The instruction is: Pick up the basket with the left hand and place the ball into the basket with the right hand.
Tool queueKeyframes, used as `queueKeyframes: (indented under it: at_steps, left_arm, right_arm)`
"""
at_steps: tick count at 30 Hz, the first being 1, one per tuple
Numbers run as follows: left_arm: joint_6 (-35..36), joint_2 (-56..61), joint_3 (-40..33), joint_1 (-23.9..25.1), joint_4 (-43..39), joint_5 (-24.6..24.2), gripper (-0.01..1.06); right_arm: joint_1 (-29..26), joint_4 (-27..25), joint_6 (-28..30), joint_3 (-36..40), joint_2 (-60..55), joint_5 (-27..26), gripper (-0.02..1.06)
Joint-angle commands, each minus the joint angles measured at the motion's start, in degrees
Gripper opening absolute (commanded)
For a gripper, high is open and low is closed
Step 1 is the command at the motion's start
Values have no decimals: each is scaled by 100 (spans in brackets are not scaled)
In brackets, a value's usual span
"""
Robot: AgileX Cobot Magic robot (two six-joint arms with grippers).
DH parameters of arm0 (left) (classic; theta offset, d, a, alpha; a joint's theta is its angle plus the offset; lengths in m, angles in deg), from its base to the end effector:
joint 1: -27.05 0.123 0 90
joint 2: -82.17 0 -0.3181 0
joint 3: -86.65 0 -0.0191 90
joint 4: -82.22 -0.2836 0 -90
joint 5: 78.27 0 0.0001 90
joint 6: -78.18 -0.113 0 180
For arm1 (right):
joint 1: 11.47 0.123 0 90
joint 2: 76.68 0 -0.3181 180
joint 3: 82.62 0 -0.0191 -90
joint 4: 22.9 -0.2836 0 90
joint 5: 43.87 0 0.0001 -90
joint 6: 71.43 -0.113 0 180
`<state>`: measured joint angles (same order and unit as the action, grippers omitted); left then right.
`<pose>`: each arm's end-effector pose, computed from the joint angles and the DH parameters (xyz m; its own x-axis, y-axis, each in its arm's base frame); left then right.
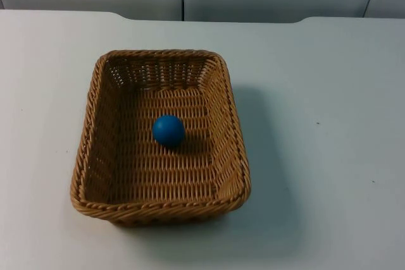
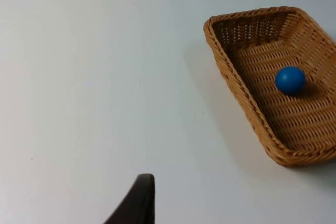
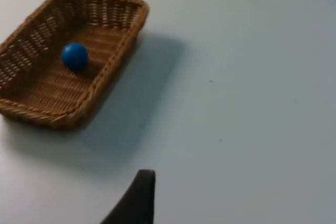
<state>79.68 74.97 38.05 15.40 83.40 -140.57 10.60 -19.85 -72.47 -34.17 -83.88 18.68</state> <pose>0.0073 -0.0036 0.2848 -0.4687 0.0601 -0.8813 0.2010 0.9788 -0.0401 0.0087 -0.0022 0.2853 -0.4353 -0.1834 -0.8814 -0.3395 0.9402 -0.0279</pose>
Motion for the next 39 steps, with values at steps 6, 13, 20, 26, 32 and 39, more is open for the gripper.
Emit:
queueKeyframes:
  at_steps: [6,13,20,26,32,39]
  left_arm:
    - [2,22,-18,7,46,62,103]
    - [2,22,-18,7,46,62,103]
    - [2,22,-18,7,46,62,103]
    - [2,22,-18,7,46,62,103]
    - [2,22,-18,20,46,62,103]
    - [2,22,-9,652,46,62,103]
  right_arm:
    - [-1378,-31,-8,45,23,-74,105]
    - [-2225,-31,-8,45,23,-74,105]
    - [-2378,-31,-8,45,23,-74,105]
    - [-2378,-31,-8,45,23,-74,105]
    - [-2378,-31,-8,45,23,-74,105]
    - [-2378,-31,-8,45,23,-74,105]
